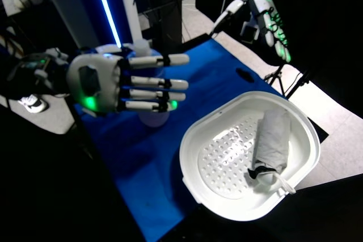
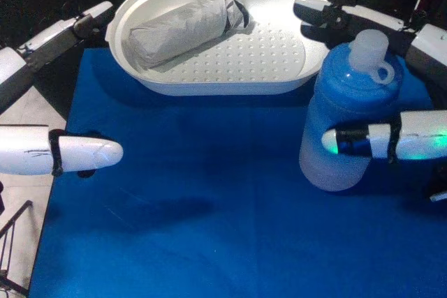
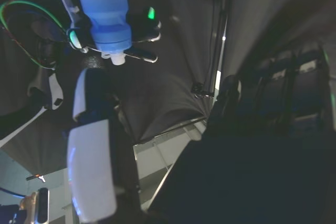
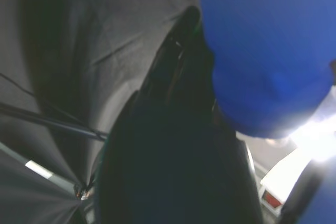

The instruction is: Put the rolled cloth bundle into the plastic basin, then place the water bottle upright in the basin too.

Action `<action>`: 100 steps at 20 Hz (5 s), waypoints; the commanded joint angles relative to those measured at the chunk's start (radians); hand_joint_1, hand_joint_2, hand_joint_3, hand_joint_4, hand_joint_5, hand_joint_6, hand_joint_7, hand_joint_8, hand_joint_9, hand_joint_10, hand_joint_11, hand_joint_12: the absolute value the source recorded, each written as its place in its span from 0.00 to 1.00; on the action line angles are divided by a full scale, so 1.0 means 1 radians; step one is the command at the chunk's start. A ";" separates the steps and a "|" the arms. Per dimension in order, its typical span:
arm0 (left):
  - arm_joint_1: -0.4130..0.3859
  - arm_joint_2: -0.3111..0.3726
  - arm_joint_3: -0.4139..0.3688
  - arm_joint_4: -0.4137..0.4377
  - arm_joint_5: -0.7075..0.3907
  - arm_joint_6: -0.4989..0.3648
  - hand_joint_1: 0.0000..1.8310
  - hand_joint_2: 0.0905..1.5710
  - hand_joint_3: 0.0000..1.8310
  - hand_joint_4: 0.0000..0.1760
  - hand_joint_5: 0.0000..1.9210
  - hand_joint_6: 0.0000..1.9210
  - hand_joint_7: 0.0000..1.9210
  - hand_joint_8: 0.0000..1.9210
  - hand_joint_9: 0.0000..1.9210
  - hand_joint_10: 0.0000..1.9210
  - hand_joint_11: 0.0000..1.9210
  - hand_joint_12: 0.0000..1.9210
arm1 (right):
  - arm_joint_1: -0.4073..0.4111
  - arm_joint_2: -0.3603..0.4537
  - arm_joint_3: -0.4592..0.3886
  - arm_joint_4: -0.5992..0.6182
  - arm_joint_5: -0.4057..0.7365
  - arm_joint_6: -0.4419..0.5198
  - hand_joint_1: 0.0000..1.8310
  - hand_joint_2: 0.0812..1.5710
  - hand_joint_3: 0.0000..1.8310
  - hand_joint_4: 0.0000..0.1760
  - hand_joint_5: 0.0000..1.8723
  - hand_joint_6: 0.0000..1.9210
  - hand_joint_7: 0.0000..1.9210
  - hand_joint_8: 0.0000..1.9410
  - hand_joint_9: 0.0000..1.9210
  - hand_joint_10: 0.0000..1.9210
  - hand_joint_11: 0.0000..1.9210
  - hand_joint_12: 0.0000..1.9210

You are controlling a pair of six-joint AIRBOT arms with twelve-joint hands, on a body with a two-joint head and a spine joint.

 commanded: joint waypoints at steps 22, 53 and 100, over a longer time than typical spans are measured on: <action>0.037 -0.020 -0.015 -0.029 -0.153 -0.024 0.40 0.50 0.00 1.00 0.00 0.00 0.00 0.00 0.01 0.00 0.01 0.00 | 0.166 0.054 0.019 -0.060 0.105 0.008 0.82 0.70 0.00 0.00 0.33 0.91 0.45 0.94 0.58 0.98 0.62 1.00; -0.004 -0.019 0.025 0.024 -0.168 -0.043 0.35 0.50 0.00 1.00 0.00 0.00 0.00 0.00 0.00 0.00 0.01 0.00 | 0.526 -0.269 0.437 0.235 -0.110 -0.145 0.81 0.70 0.00 1.00 0.39 0.98 0.50 1.00 0.60 1.00 0.64 1.00; -0.036 -0.054 0.063 0.038 -0.189 -0.078 0.36 0.53 0.00 1.00 0.00 0.00 0.02 0.00 0.00 0.00 0.00 0.00 | 0.387 -0.419 0.581 0.251 -0.215 -0.033 0.39 0.59 0.00 1.00 0.03 0.00 0.08 0.00 0.05 0.00 0.00 0.21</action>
